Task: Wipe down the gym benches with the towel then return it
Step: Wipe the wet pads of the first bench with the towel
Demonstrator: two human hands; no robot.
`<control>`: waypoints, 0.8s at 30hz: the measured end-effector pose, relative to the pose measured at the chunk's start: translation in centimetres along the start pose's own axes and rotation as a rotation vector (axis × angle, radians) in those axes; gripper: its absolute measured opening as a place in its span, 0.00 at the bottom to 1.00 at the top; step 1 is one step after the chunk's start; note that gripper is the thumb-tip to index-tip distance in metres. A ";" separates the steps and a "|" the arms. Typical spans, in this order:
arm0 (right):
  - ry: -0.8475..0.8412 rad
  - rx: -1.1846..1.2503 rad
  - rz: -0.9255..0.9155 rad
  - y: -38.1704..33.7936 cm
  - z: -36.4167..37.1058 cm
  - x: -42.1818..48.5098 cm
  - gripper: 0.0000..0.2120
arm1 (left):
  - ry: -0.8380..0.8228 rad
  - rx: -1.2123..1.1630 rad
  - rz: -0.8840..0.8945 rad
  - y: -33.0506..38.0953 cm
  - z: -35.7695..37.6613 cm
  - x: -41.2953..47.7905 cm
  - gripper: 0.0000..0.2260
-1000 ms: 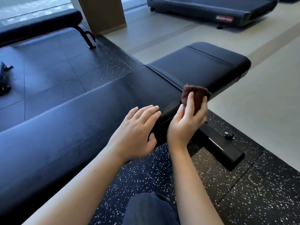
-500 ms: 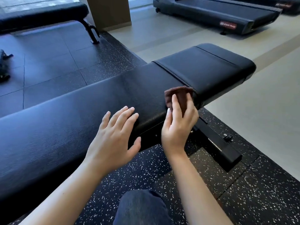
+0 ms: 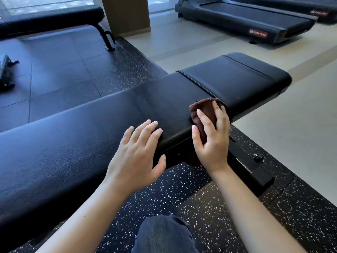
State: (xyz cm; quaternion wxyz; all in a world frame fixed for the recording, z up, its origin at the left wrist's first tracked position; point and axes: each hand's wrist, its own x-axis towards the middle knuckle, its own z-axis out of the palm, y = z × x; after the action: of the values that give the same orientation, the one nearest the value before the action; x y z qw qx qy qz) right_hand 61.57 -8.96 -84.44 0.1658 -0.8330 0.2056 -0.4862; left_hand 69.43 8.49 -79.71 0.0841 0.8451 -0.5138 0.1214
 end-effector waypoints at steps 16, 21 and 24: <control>0.059 0.032 0.001 -2.3 0.4 -0.8 0.12 | -0.007 0.048 -0.020 -2.9 -2.2 -4.0 0.26; 0.038 0.149 -0.073 -9.8 2.8 -4.8 0.12 | -0.088 0.102 -0.123 -6.5 -3.4 -8.7 0.28; -0.023 0.137 -0.216 -10.2 2.8 -5.2 0.12 | -0.084 0.075 -0.130 -6.4 -3.2 -8.6 0.29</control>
State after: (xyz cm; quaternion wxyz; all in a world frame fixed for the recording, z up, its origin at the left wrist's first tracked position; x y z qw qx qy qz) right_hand 63.55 2.68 -84.72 0.1712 -0.8426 0.0791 -0.5045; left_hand 70.90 19.57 -79.25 0.0382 0.8835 -0.4561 0.0993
